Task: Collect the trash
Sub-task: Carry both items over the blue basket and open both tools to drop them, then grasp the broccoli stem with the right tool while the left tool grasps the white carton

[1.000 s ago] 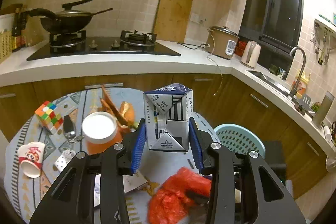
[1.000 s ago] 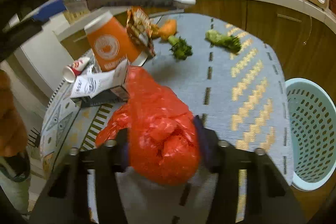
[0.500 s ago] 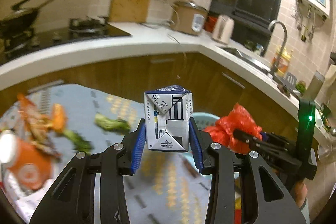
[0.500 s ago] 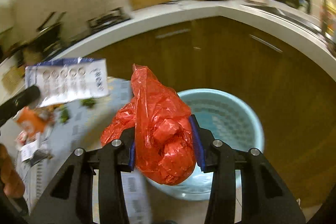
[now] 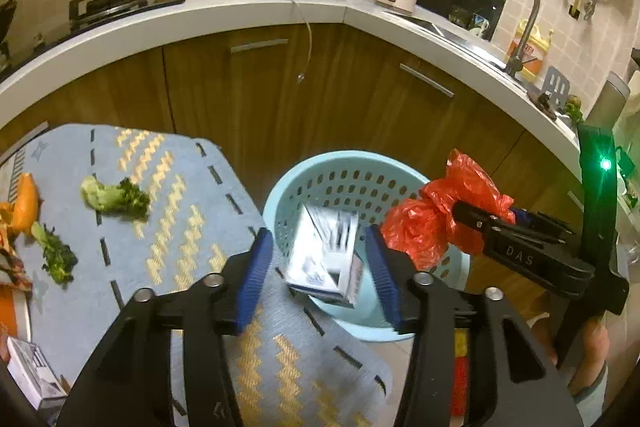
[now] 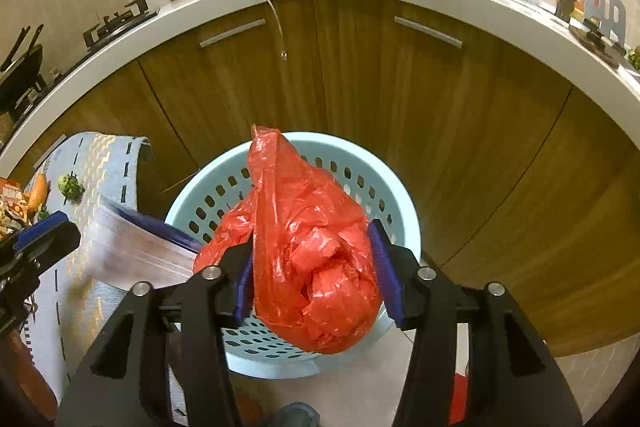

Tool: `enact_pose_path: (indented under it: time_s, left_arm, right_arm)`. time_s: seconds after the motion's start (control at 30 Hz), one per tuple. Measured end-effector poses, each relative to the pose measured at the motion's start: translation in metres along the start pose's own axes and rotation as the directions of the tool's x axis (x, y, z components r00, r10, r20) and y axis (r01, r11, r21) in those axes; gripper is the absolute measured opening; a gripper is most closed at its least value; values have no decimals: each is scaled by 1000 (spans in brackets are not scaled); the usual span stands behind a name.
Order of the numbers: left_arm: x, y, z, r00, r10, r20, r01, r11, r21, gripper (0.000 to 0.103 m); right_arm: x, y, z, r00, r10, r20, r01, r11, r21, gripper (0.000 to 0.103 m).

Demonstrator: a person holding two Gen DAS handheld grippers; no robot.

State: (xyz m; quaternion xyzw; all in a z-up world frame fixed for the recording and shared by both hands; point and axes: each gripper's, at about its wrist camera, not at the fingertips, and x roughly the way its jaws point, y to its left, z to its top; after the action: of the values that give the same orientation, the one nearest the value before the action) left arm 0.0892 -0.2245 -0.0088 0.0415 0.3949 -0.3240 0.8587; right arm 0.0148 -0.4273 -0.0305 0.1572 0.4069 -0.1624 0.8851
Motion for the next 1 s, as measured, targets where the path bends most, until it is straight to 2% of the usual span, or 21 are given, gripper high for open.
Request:
enact_pose_path:
  time_s: [0.07, 0.13, 0.47, 0.7, 0.8, 0.9, 1.0]
  left_arm:
    - [-4, 4, -4, 1000, 12, 3, -12, 1000, -3, 55]
    - [-10, 9, -6, 1000, 23, 11, -23, 1000, -4, 59]
    - [-50, 40, -23, 997, 55, 60, -50, 996, -79, 60]
    - [-96, 70, -43, 987, 112, 114, -97, 986, -134, 60]
    - [-120, 87, -54, 975, 175, 135, -154, 976, -157, 62]
    - [-146, 111, -71, 953, 268, 141, -235, 949, -211, 65]
    - [-172, 138, -92, 915, 381, 132, -336, 901, -273, 66]
  right_arm:
    - [3, 2, -1, 1000, 5, -8, -5, 1000, 7, 57]
    - [4, 6, -2, 1000, 11, -13, -11, 1000, 6, 57]
    - [-8, 29, -4, 999, 47, 12, -47, 999, -24, 57]
    - [-32, 85, -10, 987, 148, 62, -139, 981, -132, 57]
    - [-42, 114, -16, 976, 207, 71, -191, 964, -188, 57]
    - [-47, 147, -23, 961, 271, 53, -251, 938, -239, 57]
    - [-49, 182, -34, 946, 325, 19, -306, 907, -291, 57]
